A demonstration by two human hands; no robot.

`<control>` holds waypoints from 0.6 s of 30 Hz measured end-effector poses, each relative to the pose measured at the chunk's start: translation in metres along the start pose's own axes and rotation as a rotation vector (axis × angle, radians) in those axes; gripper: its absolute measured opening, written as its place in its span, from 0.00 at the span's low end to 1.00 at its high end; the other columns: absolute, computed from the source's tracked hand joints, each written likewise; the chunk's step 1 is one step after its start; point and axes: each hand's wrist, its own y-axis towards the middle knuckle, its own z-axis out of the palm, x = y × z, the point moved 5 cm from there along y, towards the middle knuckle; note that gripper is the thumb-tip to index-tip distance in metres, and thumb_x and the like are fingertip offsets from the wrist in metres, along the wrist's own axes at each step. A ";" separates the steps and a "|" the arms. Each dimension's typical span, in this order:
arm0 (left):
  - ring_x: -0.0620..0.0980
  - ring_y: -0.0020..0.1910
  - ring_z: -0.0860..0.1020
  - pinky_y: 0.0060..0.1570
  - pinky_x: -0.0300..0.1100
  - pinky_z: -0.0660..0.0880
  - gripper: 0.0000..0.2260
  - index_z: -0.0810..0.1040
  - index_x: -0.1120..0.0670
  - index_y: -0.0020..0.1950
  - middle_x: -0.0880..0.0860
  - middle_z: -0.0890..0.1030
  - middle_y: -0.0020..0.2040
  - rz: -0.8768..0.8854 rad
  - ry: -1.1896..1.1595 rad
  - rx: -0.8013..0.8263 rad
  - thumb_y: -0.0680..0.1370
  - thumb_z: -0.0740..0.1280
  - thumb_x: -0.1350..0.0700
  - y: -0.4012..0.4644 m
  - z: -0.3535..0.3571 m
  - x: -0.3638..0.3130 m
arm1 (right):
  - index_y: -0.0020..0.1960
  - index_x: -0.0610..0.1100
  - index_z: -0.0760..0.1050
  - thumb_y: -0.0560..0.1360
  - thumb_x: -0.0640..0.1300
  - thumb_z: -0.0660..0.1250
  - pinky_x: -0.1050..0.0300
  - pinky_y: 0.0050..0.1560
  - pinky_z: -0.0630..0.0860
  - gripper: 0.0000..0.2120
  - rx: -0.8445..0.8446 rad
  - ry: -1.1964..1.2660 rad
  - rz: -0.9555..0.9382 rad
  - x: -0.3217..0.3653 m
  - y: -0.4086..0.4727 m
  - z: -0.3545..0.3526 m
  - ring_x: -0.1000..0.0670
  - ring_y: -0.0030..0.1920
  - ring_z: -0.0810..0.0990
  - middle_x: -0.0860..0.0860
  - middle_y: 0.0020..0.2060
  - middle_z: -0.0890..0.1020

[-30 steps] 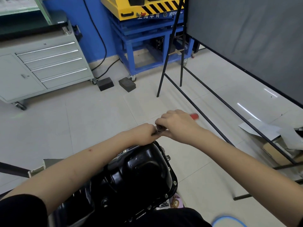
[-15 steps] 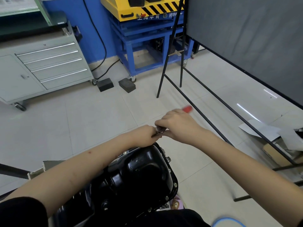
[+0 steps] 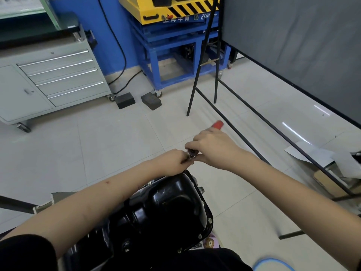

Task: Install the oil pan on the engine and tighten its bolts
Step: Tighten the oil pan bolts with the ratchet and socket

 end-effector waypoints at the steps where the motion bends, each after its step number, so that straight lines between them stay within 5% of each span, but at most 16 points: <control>1: 0.55 0.38 0.71 0.39 0.44 0.66 0.14 0.72 0.59 0.41 0.57 0.74 0.34 0.000 -0.005 0.000 0.80 0.55 0.53 0.000 0.000 0.000 | 0.56 0.49 0.73 0.77 0.53 0.58 0.57 0.48 0.64 0.11 0.007 -0.020 0.002 -0.001 0.000 -0.001 0.47 0.54 0.75 0.51 0.50 0.79; 6: 0.53 0.36 0.68 0.33 0.42 0.62 0.16 0.63 0.54 0.31 0.51 0.68 0.29 0.004 -0.026 -0.015 0.78 0.57 0.57 -0.002 -0.001 0.000 | 0.55 0.45 0.72 0.76 0.62 0.54 0.56 0.38 0.63 0.23 -0.009 0.036 0.220 0.004 -0.008 0.009 0.43 0.50 0.78 0.46 0.48 0.80; 10: 0.55 0.38 0.71 0.40 0.46 0.67 0.09 0.70 0.60 0.37 0.66 0.78 0.40 0.023 -0.042 -0.043 0.77 0.58 0.61 -0.003 -0.006 -0.003 | 0.54 0.42 0.71 0.77 0.61 0.54 0.55 0.39 0.64 0.23 -0.055 0.212 0.437 0.008 -0.012 0.020 0.42 0.49 0.77 0.43 0.47 0.80; 18: 0.57 0.42 0.74 0.45 0.45 0.69 0.15 0.74 0.64 0.49 0.63 0.79 0.44 0.067 0.053 0.040 0.81 0.55 0.53 0.001 -0.003 -0.006 | 0.58 0.49 0.73 0.76 0.53 0.62 0.55 0.48 0.67 0.13 0.127 0.124 0.010 -0.005 -0.006 -0.001 0.48 0.53 0.75 0.50 0.49 0.79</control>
